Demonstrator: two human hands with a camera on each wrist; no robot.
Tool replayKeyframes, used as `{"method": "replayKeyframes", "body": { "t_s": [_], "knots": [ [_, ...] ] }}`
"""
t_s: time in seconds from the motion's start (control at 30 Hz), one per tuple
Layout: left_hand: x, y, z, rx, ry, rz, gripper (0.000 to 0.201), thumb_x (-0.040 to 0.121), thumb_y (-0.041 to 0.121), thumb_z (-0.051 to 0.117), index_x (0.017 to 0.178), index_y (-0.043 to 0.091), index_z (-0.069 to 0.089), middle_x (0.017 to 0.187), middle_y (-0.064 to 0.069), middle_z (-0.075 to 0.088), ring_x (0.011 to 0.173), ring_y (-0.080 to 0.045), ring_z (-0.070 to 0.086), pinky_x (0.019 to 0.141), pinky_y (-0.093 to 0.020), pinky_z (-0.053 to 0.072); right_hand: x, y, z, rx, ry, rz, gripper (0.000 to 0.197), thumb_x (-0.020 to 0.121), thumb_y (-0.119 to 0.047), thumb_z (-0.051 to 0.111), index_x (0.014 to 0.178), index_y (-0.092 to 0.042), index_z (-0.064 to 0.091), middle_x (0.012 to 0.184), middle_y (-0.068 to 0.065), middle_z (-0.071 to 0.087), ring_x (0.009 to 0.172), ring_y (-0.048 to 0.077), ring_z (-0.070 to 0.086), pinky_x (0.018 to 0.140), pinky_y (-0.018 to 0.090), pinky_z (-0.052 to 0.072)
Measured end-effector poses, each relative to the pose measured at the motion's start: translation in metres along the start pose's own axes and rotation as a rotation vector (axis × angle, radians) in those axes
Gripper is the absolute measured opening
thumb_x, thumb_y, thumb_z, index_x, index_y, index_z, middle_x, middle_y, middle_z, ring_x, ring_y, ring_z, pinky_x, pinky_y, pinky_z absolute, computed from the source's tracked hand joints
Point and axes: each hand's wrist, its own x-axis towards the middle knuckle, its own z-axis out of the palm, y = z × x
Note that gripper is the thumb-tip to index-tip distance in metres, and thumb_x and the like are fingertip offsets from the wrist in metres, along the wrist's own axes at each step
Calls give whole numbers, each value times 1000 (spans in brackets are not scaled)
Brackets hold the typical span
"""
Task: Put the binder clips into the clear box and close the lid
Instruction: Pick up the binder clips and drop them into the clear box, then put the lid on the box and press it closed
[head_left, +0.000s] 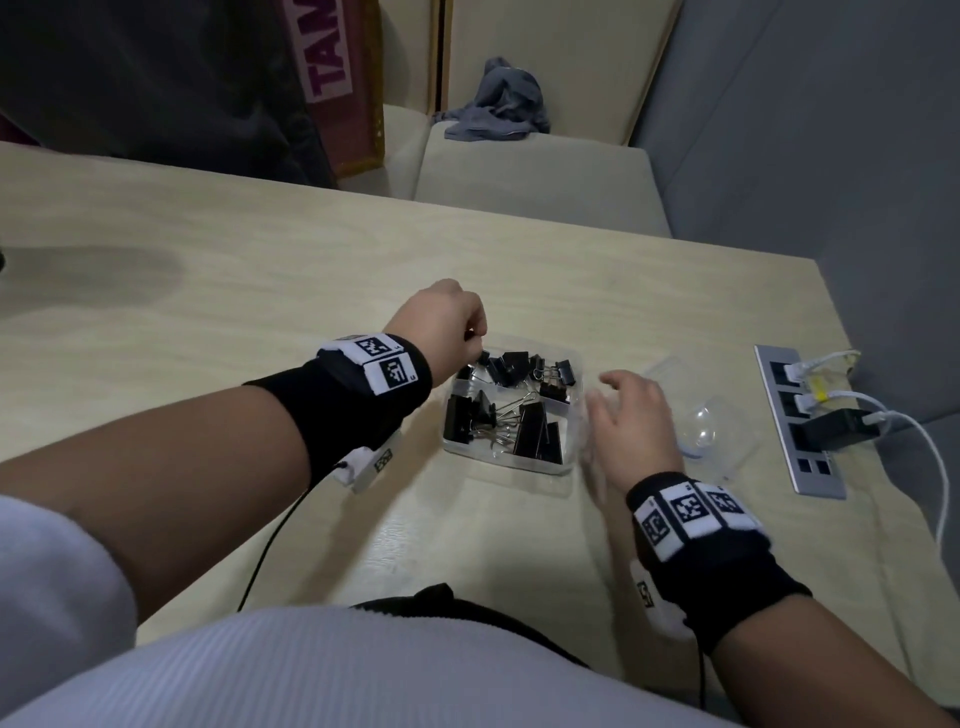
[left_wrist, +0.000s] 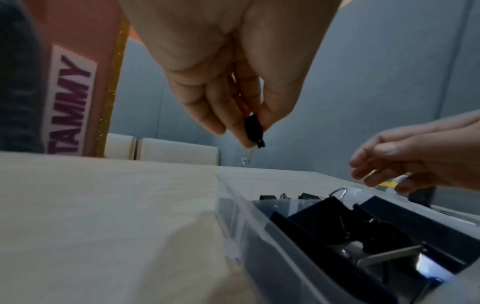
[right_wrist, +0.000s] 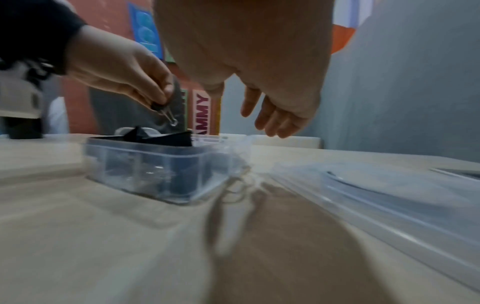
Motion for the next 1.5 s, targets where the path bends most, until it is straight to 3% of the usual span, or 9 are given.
{"method": "replayKeyframes", "body": {
  "t_s": [0.17, 0.27, 0.37, 0.57, 0.73, 0.93, 1.2, 1.37, 1.5],
  "knots": [
    [6, -1, 11, 15, -133, 4, 24, 90, 15, 60, 114, 18, 61, 117, -6, 58, 101, -23, 62, 89, -33, 50, 5, 35, -3, -358, -135, 305, 59, 82, -34, 55, 135, -12, 39, 133, 14, 47, 120, 34, 47, 96, 45, 44],
    [1, -10, 22, 92, -140, -20, 36, 89, 11, 57, 123, 23, 56, 138, -4, 44, 114, -26, 56, 93, -42, 50, 1, 42, 3, -445, -126, 251, 55, 84, -32, 58, 131, -11, 41, 126, 14, 50, 113, 34, 50, 90, 43, 45],
    [-9, -14, 32, 187, -225, 47, 43, 95, 28, 52, 138, 27, 46, 157, -4, 25, 137, -27, 39, 106, -46, 41, 1, 41, 7, -459, -108, 190, 46, 85, -28, 57, 125, -8, 46, 119, 12, 51, 108, 30, 50, 86, 42, 48],
    [-35, -31, 52, 371, -356, 82, 52, 102, 43, 33, 151, 31, 23, 164, 2, -2, 152, -17, -1, 114, -50, 27, 0, 33, 1, -396, -39, 112, 53, 82, -40, 59, 126, -11, 50, 116, 10, 56, 107, 29, 53, 90, 43, 47],
    [-36, -33, 42, 291, -349, 30, 52, 103, 42, 29, 153, 30, 22, 164, 3, 3, 152, -18, 4, 115, -47, 28, -2, 25, -9, -375, 170, -47, 51, 82, -35, 63, 127, -12, 54, 122, 8, 58, 115, 29, 50, 100, 43, 32],
    [-29, -33, 31, 235, -317, -3, 52, 102, 43, 33, 152, 32, 24, 163, -1, 10, 151, -21, 10, 114, -50, 31, -8, 17, -10, -274, 378, -182, 49, 73, -24, 75, 116, -6, 60, 109, 13, 63, 107, 34, 56, 97, 47, 36],
    [-36, -22, 31, 393, -355, 231, 49, 97, 52, 38, 145, 50, 28, 163, 3, 9, 151, -23, 7, 114, -50, 26, -12, -11, 5, -249, 164, -399, 48, 81, -32, 67, 124, -17, 54, 120, -1, 59, 117, 21, 51, 105, 38, 29],
    [-43, -17, 38, 535, -472, 348, 57, 100, 49, 33, 153, 39, 14, 164, 11, 3, 152, -17, 0, 116, -54, 16, -13, -13, 9, -236, 143, -380, 47, 81, -33, 66, 124, -17, 55, 119, -1, 59, 115, 21, 51, 104, 38, 31],
    [-39, -14, 33, 493, -483, 387, 49, 101, 38, 40, 149, 34, 30, 162, 16, 9, 151, -11, 7, 117, -52, 14, -11, -7, 7, -245, 128, -363, 47, 81, -33, 66, 124, -18, 54, 120, -1, 58, 114, 20, 51, 103, 36, 31]
  ]
}}
